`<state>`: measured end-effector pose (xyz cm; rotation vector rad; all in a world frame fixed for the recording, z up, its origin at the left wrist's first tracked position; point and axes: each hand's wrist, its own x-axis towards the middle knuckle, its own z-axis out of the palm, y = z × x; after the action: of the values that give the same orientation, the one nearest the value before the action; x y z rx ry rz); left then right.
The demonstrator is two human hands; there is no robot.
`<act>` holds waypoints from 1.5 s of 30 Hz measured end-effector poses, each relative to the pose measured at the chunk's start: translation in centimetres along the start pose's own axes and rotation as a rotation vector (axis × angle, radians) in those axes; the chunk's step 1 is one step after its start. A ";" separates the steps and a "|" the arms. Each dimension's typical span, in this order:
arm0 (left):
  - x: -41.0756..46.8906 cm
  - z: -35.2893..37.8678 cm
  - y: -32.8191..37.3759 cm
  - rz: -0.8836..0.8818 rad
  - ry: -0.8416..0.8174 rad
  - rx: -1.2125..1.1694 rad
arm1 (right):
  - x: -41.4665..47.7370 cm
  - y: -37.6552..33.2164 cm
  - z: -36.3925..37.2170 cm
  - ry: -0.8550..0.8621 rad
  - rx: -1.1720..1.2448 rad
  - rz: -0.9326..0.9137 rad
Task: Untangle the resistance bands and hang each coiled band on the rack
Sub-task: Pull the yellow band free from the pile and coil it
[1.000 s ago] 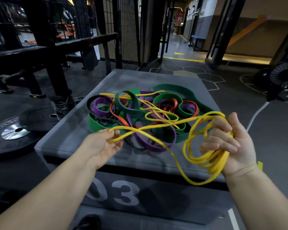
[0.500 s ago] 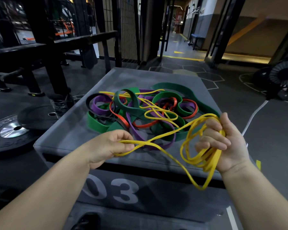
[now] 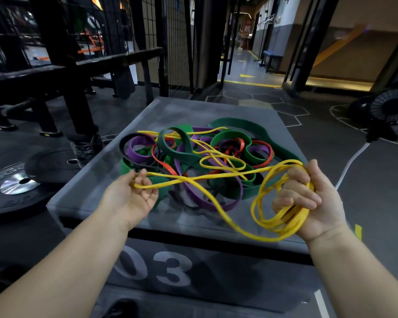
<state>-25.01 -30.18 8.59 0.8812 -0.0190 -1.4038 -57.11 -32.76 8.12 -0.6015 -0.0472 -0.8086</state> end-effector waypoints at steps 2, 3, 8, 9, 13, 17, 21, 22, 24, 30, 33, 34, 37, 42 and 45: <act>0.2 0.0 0.1 0.049 0.014 -0.087 | 0.1 0.1 0.0 0.001 -0.012 0.004; 0.2 0.0 0.1 0.085 -0.002 -0.078 | 0.2 0.2 0.0 0.005 -0.015 0.007; 0.0 0.1 -0.2 0.210 -0.137 -0.024 | 0.3 0.0 -0.4 0.007 -0.001 0.022; -0.1 0.1 -0.3 0.226 -0.149 -0.016 | 0.2 -0.1 -0.5 0.008 0.003 0.022; -0.6 0.3 -0.9 0.244 -0.148 -0.013 | 0.1 0.1 0.1 0.153 -0.048 -0.044; -0.8 0.2 -1.6 0.338 -0.190 0.157 | 0.4 0.9 2.1 0.478 -0.156 -0.213; -1.1 0.3 -2.1 0.473 -0.159 0.354 | 0.7 1.1 2.8 0.518 -0.117 -0.270; -1.1 0.3 -2.3 0.519 -0.134 0.375 | 0.8 1.2 2.9 0.543 -0.127 -0.284; -1.0 0.2 -2.5 0.631 -0.084 0.420 | 1.0 1.5 3.2 0.570 -0.134 -0.293; -1.1 0.3 -3.7 0.825 -0.207 0.658 | 1.2 2.2 3.3 0.560 -0.228 -0.202; -2.0 0.5 -4.4 0.789 -0.438 0.884 | 1.5 2.9 3.1 0.477 -0.366 -0.141; -2.4 0.5 -4.8 0.729 -0.526 0.937 | 1.5 3.2 3.1 0.451 -0.422 -0.113; -3.9 0.9 -6.2 0.620 -0.688 1.091 | 1.7 4.2 3.1 0.402 -0.579 -0.047; -4.8 0.7 -6.7 0.626 -0.734 1.260 | 1.7 5.3 3.4 0.407 -0.635 0.036; -5.0 0.9 -6.5 0.401 -0.703 1.028 | 1.7 5.1 3.6 0.458 -0.597 0.000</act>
<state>-31.98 -25.81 8.08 1.0534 -1.4728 -1.2128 -51.70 -29.31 9.13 -0.9591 0.6318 -0.9476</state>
